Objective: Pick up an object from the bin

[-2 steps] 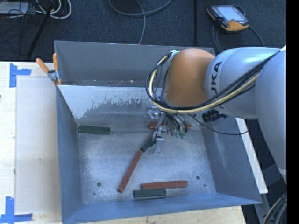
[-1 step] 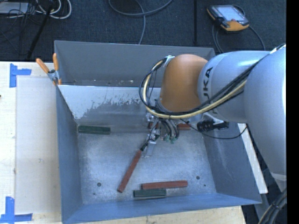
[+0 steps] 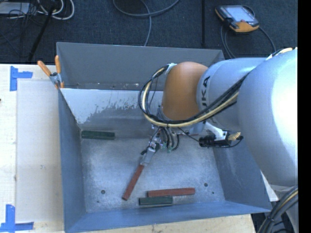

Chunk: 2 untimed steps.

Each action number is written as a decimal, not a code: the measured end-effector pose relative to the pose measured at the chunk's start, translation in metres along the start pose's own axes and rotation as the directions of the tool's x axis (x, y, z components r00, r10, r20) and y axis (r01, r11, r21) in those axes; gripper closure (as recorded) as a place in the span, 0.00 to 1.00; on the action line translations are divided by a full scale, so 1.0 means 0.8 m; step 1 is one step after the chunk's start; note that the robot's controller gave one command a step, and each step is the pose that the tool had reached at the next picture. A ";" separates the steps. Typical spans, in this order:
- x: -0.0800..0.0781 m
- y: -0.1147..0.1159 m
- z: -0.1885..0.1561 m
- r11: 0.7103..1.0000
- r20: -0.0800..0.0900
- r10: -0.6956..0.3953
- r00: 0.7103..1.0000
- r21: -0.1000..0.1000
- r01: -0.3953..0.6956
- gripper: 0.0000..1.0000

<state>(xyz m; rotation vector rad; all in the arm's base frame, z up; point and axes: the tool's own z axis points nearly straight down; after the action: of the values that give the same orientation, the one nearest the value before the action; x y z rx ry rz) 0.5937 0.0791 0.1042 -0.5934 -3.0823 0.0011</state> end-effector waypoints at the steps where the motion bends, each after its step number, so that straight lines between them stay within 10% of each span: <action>1: 0.019 0.018 0.020 0.973 0.002 -0.230 0.973 0.001 0.230 0.00; 2: 0.062 0.031 0.028 0.857 0.002 -0.515 0.857 0.000 0.515 0.00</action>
Offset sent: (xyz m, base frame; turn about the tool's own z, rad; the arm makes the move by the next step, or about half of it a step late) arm -0.0452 0.0492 -0.0238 -0.5572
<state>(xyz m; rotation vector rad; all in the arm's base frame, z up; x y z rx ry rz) 0.5571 0.1207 0.0819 0.2512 -3.1304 -0.0002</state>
